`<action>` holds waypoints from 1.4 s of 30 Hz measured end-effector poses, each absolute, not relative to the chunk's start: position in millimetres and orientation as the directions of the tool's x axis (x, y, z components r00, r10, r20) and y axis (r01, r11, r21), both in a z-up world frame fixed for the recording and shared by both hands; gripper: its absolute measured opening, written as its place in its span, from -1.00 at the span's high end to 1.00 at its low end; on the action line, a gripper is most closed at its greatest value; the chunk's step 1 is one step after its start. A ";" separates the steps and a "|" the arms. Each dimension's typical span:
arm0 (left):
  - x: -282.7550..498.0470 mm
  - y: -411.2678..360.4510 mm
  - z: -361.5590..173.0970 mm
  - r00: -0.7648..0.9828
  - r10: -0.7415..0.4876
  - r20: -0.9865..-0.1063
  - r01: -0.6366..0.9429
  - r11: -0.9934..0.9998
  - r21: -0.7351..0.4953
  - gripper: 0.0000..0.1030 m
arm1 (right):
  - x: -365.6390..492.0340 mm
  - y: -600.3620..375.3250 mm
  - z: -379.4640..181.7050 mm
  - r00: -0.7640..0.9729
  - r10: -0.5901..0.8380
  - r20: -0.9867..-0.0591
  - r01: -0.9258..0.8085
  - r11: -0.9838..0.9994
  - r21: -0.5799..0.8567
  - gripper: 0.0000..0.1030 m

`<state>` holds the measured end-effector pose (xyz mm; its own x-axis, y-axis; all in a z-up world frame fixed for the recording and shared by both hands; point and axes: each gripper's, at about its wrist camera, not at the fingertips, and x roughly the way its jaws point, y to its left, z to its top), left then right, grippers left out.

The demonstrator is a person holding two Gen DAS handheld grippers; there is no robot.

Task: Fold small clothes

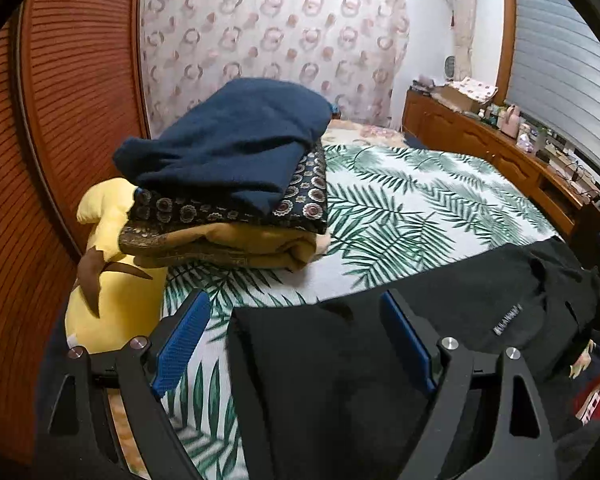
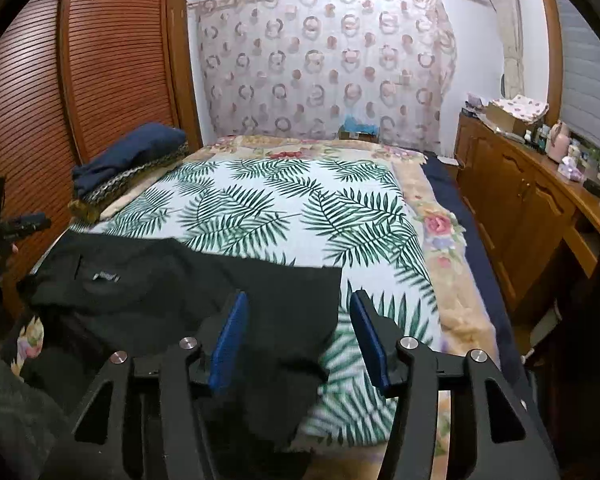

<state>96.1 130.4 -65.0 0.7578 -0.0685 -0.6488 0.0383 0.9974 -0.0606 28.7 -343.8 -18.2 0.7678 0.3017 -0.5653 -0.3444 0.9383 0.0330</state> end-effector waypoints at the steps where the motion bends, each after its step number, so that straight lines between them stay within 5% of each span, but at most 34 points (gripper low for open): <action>1: 100.9 131.8 -67.5 0.752 -0.061 -0.656 0.033 0.998 -0.054 -0.69 | 34.4 -344.2 -20.7 0.765 0.303 -0.569 -0.345 0.938 0.035 -0.10; 21: 119.2 156.2 -115.2 0.650 -0.053 -0.758 -0.006 0.997 -0.075 -0.60 | 138.9 -328.1 -68.2 0.651 0.232 -0.722 -0.324 0.946 0.012 -0.20; 30: 116.7 149.5 -112.0 0.662 -0.093 -0.744 0.041 0.995 -0.088 0.12 | 138.5 -311.7 -70.4 0.632 0.270 -0.727 -0.381 0.925 0.012 -0.20; 32: 116.0 147.5 -111.5 0.662 -0.112 -0.741 0.058 0.993 -0.098 0.49 | 135.2 -305.3 -72.3 0.631 0.266 -0.729 -0.394 0.919 -0.006 -0.20; 34: 115.7 145.3 -110.7 0.655 -0.144 -0.742 0.084 0.990 -0.117 0.65 | 133.3 -298.2 -72.7 0.624 0.277 -0.731 -0.416 0.909 -0.011 -0.07; 36: 112.8 140.6 -108.7 0.659 -0.133 -0.740 0.091 0.991 -0.097 0.71 | 131.2 -293.1 -71.7 0.611 0.297 -0.734 -0.436 0.900 0.001 0.48; 38: 106.6 137.8 -102.8 0.676 -0.131 -0.725 0.091 0.991 -0.095 0.72 | 127.9 -290.3 -70.7 0.590 0.321 -0.741 -0.457 0.889 0.021 0.75; 42: 72.4 135.1 -64.5 0.757 -0.174 -0.630 0.120 0.985 -0.128 0.73 | 110.4 -292.9 -57.9 0.595 0.357 -0.720 -0.451 0.890 0.069 0.84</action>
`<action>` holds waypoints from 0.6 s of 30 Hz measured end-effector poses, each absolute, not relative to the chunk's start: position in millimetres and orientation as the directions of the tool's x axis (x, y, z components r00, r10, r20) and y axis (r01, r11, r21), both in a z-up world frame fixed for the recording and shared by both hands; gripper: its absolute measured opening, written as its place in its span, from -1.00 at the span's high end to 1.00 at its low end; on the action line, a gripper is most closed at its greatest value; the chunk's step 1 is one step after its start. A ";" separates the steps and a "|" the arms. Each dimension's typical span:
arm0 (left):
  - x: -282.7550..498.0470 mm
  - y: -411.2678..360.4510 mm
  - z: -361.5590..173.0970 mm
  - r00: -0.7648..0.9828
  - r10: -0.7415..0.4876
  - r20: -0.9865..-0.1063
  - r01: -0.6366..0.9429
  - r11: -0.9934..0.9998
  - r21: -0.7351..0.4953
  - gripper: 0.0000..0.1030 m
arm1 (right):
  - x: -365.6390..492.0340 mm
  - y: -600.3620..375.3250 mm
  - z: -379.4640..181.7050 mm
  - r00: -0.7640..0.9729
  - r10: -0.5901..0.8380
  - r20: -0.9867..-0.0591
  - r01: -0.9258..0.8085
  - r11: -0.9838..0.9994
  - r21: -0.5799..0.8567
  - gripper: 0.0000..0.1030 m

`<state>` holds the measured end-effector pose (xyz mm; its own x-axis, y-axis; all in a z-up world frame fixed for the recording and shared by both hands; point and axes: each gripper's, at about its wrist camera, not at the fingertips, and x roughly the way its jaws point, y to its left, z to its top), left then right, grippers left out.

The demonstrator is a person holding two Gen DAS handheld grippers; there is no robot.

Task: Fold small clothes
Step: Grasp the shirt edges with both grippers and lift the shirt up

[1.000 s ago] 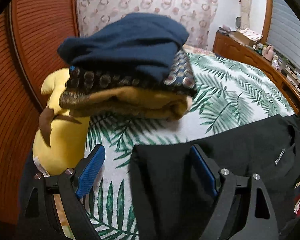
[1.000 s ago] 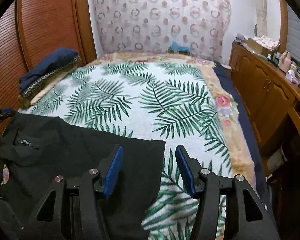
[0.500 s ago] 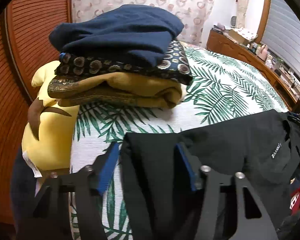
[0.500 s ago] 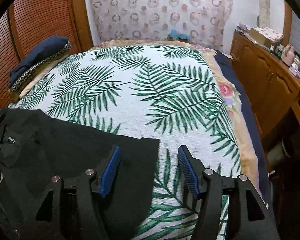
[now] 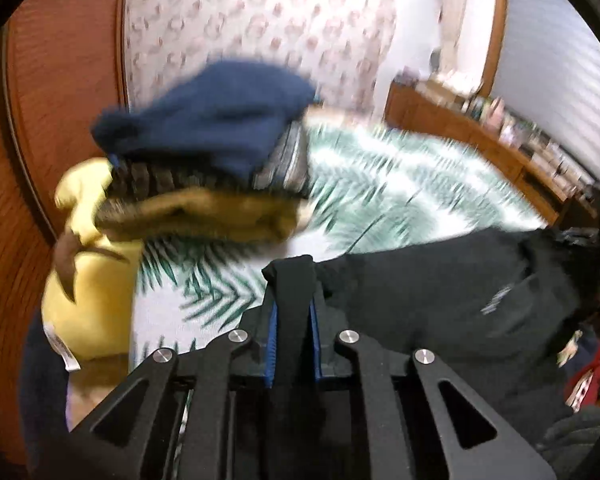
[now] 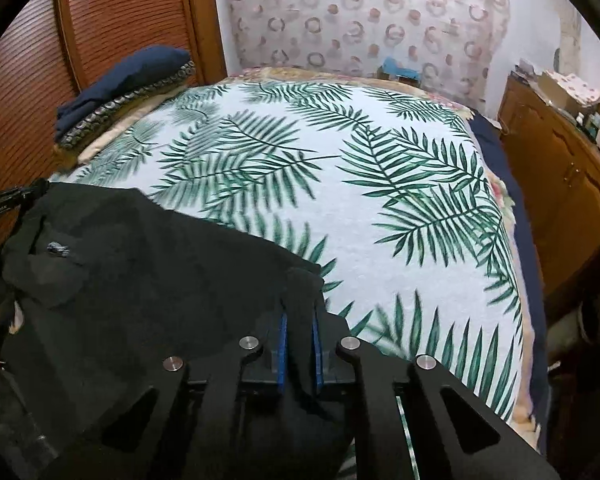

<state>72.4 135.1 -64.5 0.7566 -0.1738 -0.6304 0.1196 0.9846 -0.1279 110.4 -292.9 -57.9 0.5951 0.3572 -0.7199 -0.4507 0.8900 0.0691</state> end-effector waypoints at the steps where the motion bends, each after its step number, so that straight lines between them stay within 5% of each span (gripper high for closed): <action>1: 60.6 133.6 -50.7 0.780 -0.184 -0.598 0.130 0.983 -0.133 0.73 | 101.3 -294.0 -48.7 0.611 0.367 -0.702 -0.448 0.891 0.075 0.85; 18: -42.0 131.2 80.4 0.953 -0.200 -0.226 0.177 0.977 -0.117 0.75 | -58.9 -342.7 119.0 0.879 0.361 -0.311 -0.387 0.922 -0.022 0.88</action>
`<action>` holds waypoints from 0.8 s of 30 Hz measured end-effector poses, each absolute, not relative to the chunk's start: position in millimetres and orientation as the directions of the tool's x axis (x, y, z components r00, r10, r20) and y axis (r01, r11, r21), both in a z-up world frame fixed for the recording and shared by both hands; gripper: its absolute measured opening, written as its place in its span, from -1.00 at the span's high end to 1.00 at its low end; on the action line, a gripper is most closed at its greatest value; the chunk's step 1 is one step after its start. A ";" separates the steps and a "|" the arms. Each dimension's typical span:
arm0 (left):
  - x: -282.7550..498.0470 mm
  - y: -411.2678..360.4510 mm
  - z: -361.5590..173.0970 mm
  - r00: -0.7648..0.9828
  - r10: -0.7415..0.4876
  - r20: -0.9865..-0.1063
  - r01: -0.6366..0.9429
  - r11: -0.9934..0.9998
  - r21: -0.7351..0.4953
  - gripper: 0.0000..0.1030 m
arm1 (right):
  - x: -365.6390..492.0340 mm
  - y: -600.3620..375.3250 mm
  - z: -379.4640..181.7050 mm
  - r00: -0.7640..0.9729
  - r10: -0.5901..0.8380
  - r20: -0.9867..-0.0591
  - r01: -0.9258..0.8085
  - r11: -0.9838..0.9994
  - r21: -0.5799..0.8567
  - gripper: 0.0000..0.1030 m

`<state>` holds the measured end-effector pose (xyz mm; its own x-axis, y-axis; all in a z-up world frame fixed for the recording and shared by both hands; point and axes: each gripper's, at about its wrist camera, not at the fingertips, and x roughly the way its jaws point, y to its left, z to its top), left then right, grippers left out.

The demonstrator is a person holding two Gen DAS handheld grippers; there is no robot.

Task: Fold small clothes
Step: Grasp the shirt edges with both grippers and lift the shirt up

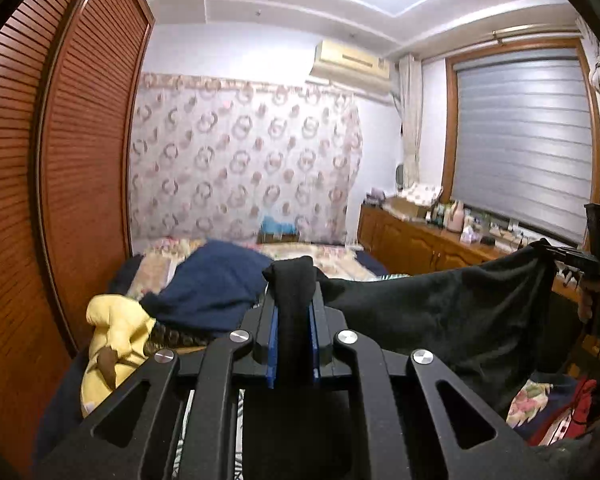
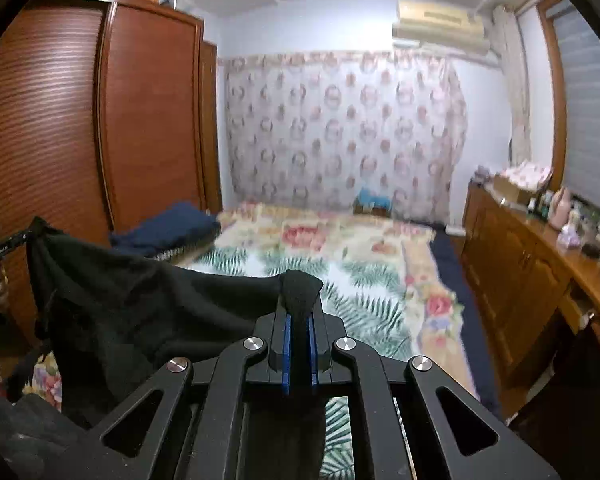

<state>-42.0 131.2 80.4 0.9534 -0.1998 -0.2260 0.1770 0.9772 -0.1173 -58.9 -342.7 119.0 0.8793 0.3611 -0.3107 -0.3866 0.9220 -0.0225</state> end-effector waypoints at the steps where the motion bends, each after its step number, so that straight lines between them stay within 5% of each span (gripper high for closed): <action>1: -43.8 132.6 86.0 0.956 -0.200 -0.213 0.178 0.977 -0.120 0.75 | -63.0 -344.8 121.9 0.883 0.362 -0.300 -0.385 0.923 -0.020 0.88; 15: -31.5 125.9 173.9 0.976 -0.210 -0.054 0.207 0.977 -0.057 0.76 | -124.0 -351.5 188.5 0.948 0.297 -0.116 -0.309 0.946 -0.096 0.88; 20: 35.4 111.2 189.5 0.978 -0.185 -0.097 0.184 0.983 -0.017 0.76 | -104.3 -340.6 206.7 0.963 0.258 -0.083 -0.267 0.956 -0.124 0.88; 24: 109.9 101.0 172.2 0.975 -0.137 -0.173 0.139 0.990 -0.002 0.75 | -30.4 -329.3 195.7 0.951 0.265 -0.157 -0.278 0.958 -0.065 0.88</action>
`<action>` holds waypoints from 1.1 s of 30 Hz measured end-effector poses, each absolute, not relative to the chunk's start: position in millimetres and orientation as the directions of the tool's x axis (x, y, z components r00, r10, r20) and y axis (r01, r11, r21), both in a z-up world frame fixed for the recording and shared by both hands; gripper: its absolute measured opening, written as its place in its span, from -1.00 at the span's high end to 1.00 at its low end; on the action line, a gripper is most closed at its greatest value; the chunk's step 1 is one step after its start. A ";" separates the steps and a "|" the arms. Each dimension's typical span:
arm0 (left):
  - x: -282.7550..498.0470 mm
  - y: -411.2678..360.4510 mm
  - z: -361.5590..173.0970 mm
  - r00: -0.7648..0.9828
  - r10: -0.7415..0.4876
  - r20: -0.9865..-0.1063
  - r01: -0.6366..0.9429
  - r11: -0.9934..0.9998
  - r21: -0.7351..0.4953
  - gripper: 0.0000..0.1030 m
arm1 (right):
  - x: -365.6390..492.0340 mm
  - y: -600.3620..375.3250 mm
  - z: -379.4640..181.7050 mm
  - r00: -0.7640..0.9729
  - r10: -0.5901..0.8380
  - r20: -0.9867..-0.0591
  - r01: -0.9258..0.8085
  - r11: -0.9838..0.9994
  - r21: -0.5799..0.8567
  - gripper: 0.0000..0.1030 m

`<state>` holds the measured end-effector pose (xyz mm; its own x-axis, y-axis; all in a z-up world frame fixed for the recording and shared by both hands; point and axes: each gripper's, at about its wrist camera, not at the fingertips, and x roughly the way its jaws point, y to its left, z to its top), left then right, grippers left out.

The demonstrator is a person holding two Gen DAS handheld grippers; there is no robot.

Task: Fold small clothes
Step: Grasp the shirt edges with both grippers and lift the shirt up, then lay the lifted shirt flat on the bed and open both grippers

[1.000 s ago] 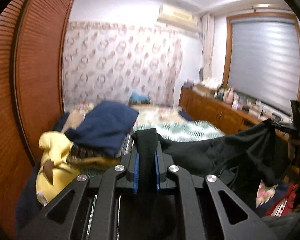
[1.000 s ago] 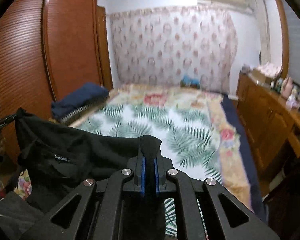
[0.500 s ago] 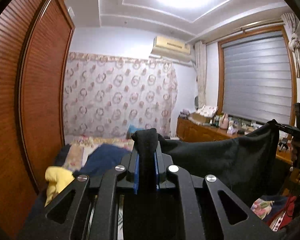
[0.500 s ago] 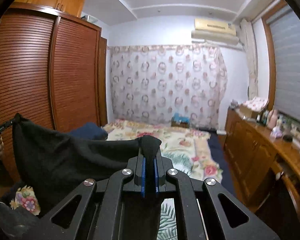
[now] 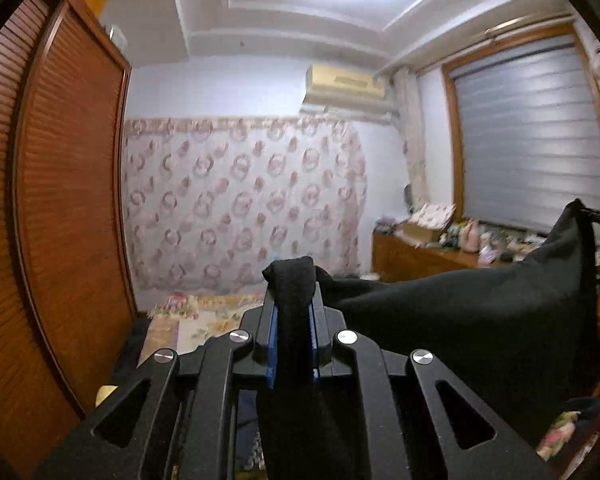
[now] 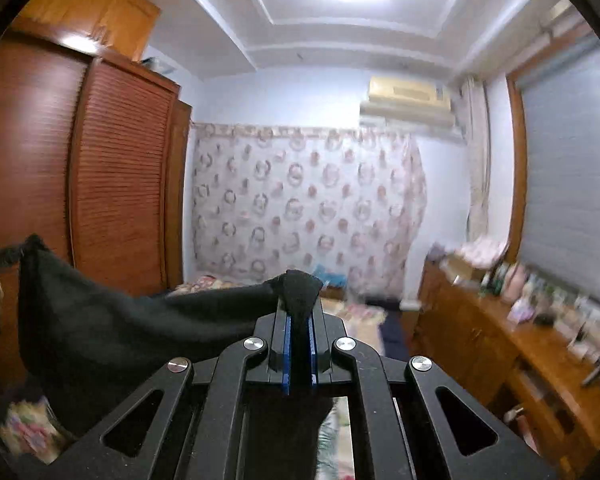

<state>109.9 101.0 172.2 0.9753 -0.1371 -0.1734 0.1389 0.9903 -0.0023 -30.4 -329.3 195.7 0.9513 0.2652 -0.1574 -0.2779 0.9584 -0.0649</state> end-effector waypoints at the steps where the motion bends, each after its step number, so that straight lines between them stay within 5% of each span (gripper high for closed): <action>1: 129.0 98.1 164.1 0.972 -0.127 -0.196 0.130 0.992 0.002 0.74 | -4.7 -322.4 188.6 0.953 0.242 -0.184 -0.260 0.962 -0.082 0.88; 7: 283.0 88.1 70.9 0.886 -0.122 -0.448 0.154 0.988 0.034 0.49 | 162.9 -304.8 106.7 0.898 0.140 -0.417 -0.174 0.984 -0.045 0.86; 9: 302.0 92.0 49.0 0.862 -0.122 -0.492 0.151 0.988 0.020 0.33 | 206.9 -300.0 66.9 0.860 0.064 -0.507 -0.105 0.993 -0.052 0.50; 12: 305.3 99.6 32.0 0.840 -0.168 -0.516 0.175 0.984 -0.034 0.07 | 237.6 -293.4 23.4 0.828 0.042 -0.559 -0.082 0.996 -0.046 0.29; 14: 300.1 103.4 22.5 0.824 -0.183 -0.536 0.181 0.982 -0.057 -0.36 | 241.1 -288.9 2.1 0.821 0.067 -0.567 -0.097 0.995 -0.023 -0.02; 16: 289.4 99.8 19.0 0.825 -0.181 -0.536 0.183 0.982 -0.049 -0.48 | 243.8 -283.4 -12.0 0.815 0.072 -0.575 -0.106 0.994 -0.026 -0.06; 33: 204.9 55.5 -23.9 0.777 -0.214 -0.592 0.222 0.973 -0.062 -0.51 | 199.7 -348.7 2.8 0.749 0.201 -0.631 -0.241 0.970 0.023 -0.06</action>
